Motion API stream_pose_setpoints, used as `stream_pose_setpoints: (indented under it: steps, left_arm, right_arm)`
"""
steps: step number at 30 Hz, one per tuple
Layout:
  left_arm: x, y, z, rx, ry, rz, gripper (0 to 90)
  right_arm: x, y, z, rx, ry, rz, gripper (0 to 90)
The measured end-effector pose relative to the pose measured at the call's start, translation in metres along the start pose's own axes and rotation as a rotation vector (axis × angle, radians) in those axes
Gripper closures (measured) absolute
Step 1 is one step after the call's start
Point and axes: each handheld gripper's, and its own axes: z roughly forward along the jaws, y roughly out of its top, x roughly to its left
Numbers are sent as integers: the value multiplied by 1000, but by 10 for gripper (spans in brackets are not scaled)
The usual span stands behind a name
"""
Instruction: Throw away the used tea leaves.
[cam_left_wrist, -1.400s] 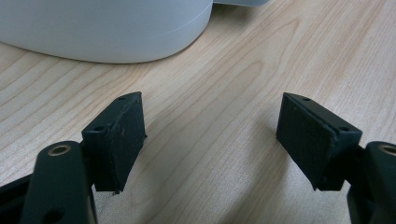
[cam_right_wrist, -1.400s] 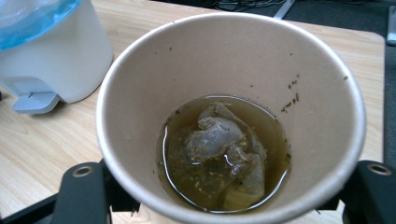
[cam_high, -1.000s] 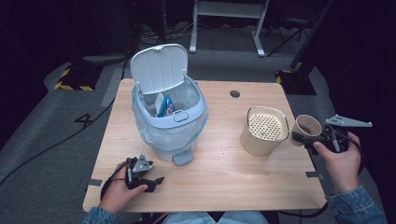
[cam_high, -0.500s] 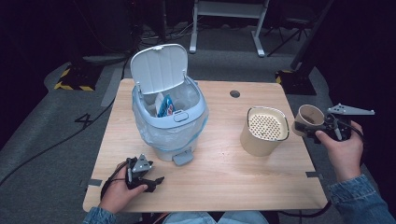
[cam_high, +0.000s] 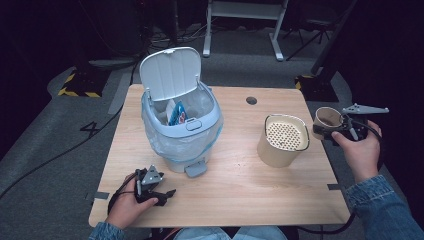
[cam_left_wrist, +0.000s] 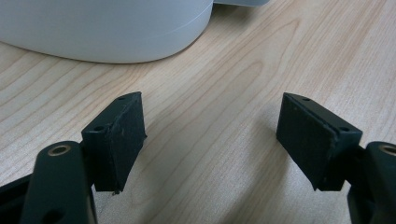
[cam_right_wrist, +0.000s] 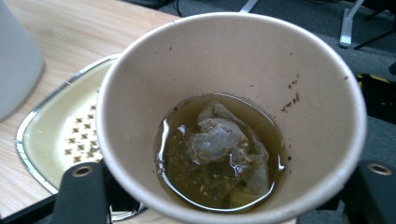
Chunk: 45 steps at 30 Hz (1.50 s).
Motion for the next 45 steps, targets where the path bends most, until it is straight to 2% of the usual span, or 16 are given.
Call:
stream_pose_setpoints:
  steps: [3,12,24,36,41,45]
  left_arm:
    - [0,0,0,0,1,0,241]
    - [-1,-1,-1,1,4,0,241]
    - [0,-1,-1,0,2,-1,240]
    - [0,-1,-1,1,1,-1,240]
    - [0,-1,-1,0,1,-1,240]
    - [0,-1,-1,0,1,-1,240]
  right_arm:
    - [-1,2,5,21,-19,-37,301]
    - [9,12,15,61,-100,-197,304]
    - [27,22,21,116,-212,-396,308]
    - [41,26,27,195,-339,-648,310]
    - [44,27,30,240,-377,-761,310]
    - [46,27,33,277,-403,-827,310]
